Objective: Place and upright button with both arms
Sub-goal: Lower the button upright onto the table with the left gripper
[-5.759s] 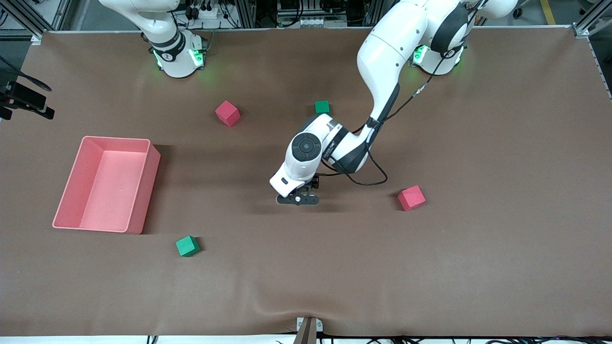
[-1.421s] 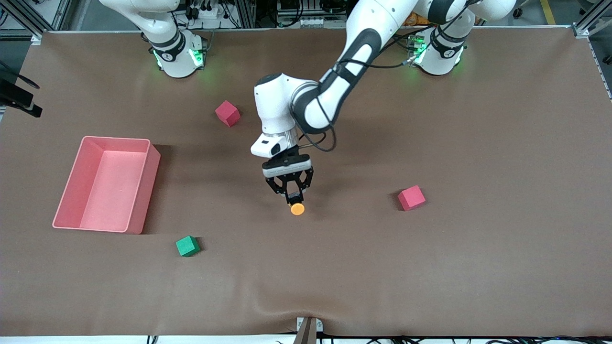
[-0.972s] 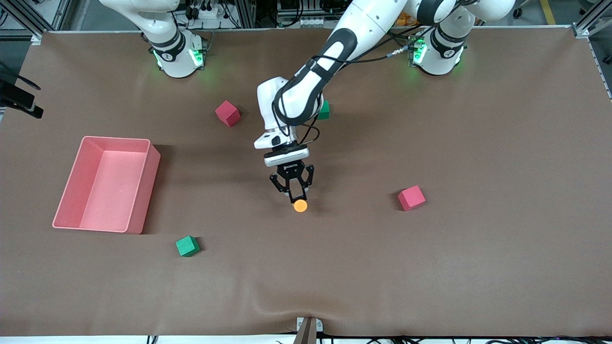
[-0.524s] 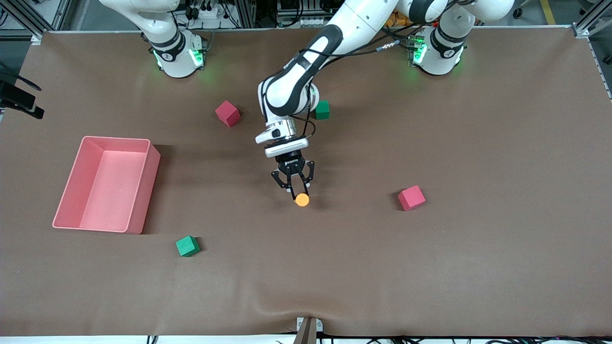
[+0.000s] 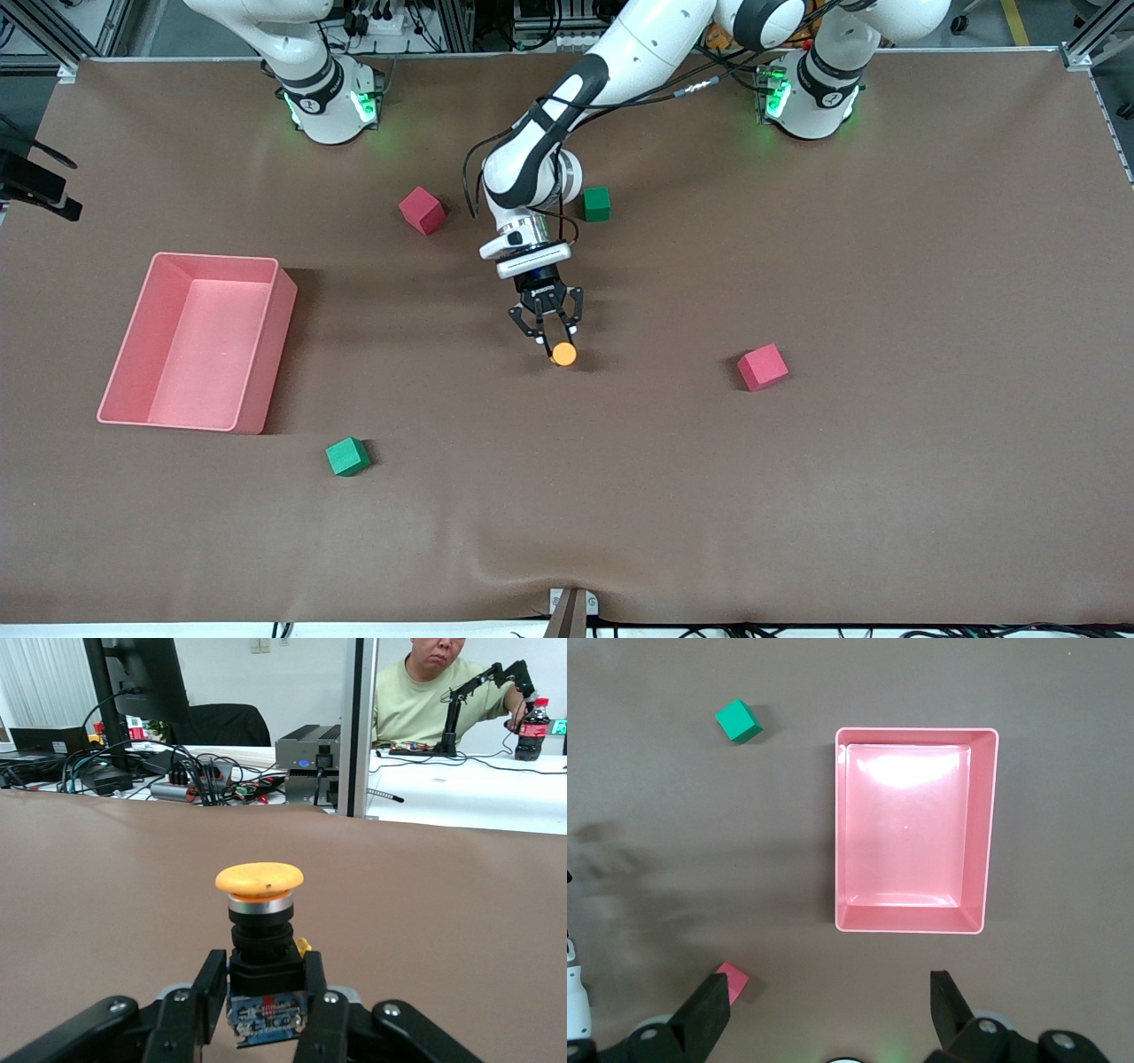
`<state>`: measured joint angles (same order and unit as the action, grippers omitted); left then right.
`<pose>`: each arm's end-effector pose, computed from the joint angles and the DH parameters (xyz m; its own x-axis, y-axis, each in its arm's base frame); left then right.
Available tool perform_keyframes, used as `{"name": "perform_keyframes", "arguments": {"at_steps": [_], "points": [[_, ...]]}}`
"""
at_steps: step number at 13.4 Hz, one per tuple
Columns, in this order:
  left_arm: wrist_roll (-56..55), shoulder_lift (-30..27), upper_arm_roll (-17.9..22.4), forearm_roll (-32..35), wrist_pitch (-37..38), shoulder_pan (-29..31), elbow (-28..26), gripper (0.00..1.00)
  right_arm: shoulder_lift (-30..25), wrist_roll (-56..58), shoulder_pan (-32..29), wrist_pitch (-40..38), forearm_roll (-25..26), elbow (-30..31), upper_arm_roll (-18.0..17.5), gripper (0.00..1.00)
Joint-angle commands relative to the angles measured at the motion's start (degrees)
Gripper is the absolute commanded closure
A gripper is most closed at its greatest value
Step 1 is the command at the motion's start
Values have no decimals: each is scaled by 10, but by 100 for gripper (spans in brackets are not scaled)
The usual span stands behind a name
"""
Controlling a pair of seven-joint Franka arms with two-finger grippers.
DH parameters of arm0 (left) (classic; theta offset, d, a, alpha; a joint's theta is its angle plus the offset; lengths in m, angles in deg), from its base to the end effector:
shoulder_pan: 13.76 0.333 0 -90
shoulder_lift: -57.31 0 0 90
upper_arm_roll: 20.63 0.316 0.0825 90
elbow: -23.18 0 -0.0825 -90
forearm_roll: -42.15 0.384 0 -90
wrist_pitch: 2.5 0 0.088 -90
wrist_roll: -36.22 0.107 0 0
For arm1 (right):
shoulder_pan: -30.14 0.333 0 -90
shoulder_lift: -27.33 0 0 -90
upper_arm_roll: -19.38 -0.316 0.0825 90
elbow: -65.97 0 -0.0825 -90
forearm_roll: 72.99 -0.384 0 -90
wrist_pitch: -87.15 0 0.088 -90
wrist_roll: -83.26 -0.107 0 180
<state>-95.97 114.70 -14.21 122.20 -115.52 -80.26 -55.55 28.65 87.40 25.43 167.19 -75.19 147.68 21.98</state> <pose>0.3977 -0.5988 0.1269 0.2941 0.0798 0.9524 0.2963 -0.9550 -0.0115 0.5394 -0.0642 0.6642 0.9976 -0.0486 -0.0492 -0.0506 -0.9979 -0.0407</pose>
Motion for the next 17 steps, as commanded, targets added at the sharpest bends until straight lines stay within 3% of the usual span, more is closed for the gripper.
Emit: {"name": "perform_keyframes", "arguments": {"at_steps": [1,14,15,17], "points": [[-22,0,7,26,14,-11,-6,100,-1,-6,-3,-1,3,-1,-5,0],[-45,40,6,31,15,-20,-4,100,-1,-6,-2,1,3,-1,-5,0],[-45,40,5,28,14,-20,-4,89,-1,-6,-1,1,3,-1,-5,0],[-50,40,5,27,14,-20,-4,84,-1,-6,-1,0,3,0,-5,0]]}}
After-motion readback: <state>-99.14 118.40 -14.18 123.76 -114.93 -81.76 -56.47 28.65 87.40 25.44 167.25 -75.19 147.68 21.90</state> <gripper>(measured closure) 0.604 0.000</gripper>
